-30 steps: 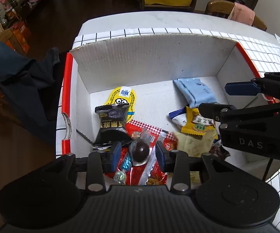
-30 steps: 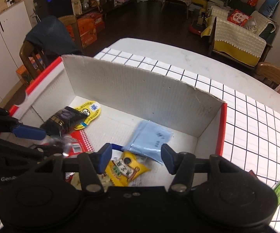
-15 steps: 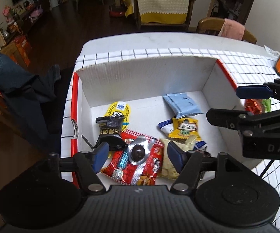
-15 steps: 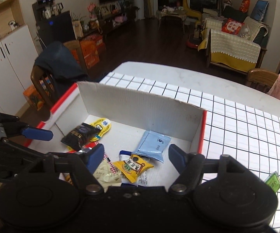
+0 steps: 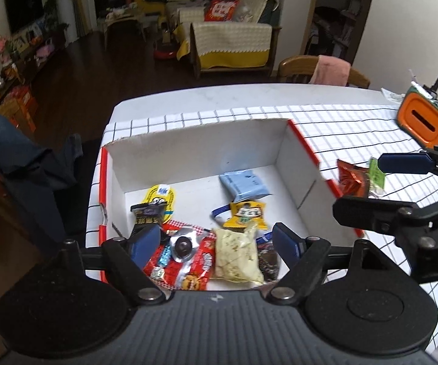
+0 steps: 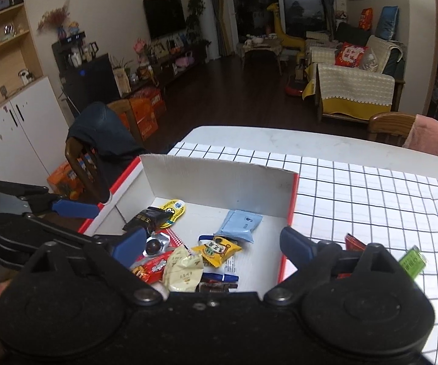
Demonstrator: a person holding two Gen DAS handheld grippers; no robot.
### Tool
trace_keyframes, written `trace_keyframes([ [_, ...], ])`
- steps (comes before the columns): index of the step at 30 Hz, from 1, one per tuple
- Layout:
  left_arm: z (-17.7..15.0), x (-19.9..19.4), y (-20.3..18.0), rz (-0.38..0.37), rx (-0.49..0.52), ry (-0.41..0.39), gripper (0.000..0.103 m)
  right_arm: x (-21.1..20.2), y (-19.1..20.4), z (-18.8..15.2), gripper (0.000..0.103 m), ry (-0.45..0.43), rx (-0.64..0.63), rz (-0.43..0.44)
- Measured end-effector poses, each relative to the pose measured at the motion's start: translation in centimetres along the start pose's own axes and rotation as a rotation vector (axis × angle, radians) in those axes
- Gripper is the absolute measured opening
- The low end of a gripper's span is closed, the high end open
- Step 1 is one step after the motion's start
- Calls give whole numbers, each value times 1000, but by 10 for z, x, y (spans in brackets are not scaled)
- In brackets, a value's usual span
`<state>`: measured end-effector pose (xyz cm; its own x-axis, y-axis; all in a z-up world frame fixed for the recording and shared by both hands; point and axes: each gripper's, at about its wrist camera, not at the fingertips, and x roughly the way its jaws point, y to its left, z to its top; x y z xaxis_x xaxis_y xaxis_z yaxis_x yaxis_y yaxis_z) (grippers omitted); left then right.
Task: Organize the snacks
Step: 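Withdraw both tools from the box back toward the remaining snacks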
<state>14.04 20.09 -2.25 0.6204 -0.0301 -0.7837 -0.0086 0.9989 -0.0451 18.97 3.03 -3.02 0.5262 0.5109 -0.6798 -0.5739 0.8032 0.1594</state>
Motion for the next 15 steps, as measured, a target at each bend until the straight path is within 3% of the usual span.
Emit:
trace_keyframes([
  [10,-2,-22,-47,-65,77,-98,87,-53,-35,-28,103,-51,57,-53],
  [15,1,-16,-84,-99,117,-104,90,-68,-67,-42,103,-44,67,-95],
])
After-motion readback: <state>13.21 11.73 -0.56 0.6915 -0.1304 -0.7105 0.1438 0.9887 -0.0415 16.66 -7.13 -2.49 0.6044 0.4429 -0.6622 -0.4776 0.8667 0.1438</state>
